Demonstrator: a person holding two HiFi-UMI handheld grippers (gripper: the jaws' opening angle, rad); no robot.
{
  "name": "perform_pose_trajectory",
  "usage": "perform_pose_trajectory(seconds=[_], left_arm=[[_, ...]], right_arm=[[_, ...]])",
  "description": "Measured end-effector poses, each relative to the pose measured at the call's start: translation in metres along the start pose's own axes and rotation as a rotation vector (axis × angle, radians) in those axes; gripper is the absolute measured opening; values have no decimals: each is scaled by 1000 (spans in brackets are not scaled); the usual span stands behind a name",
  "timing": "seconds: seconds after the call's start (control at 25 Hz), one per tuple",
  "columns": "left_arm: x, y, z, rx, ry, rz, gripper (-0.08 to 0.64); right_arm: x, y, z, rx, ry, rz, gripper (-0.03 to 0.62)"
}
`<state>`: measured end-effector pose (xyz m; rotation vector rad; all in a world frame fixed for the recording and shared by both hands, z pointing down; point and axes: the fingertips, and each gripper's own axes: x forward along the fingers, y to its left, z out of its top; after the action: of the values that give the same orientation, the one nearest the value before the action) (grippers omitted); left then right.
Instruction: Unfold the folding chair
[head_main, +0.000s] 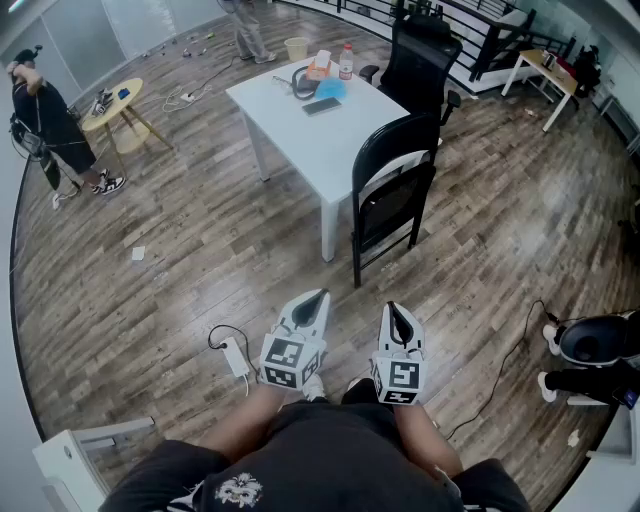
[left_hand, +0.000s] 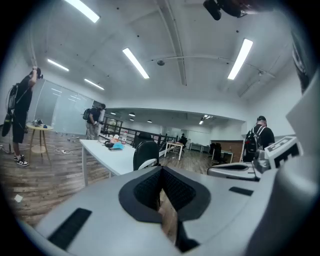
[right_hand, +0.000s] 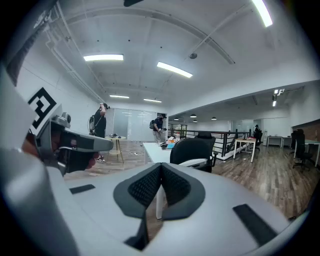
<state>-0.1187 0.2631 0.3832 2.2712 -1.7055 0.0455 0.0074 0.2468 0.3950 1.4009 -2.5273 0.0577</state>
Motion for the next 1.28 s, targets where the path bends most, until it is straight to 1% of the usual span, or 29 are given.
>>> perform_pose_trajectory(seconds=[0.12,0.24,0.44,0.56,0.72,0.88,1.12,1.2,1.28], left_arm=[[34,21,8,9,0,2,5],[71,38,11,17,15,7,5],[140,65,26,48,36,10,5],[184,71,36,62,54,2,5],[236,70,50,77,67,-31,5],[275,75,61,100,86,-36,5],[323,101,77,110,113,-4,5],[342,111,84,119,114,-13,5],[364,120,90,124,121,-49,5]], right_arm=[[39,-15,5,7,-4,-18,14],[75,-29,2,20,9,-27,14],[141,-57,6,42,13,-24,14],[178,-83,9,62,20,-25,14],[222,-118,12,99,26,-27,14],[256,-141,12,115,41,-31,14],[308,-171,12,117,67,-50,14],[329,-184,11,121,79,-71,14],[352,-193,12,141,81,-92,14]])
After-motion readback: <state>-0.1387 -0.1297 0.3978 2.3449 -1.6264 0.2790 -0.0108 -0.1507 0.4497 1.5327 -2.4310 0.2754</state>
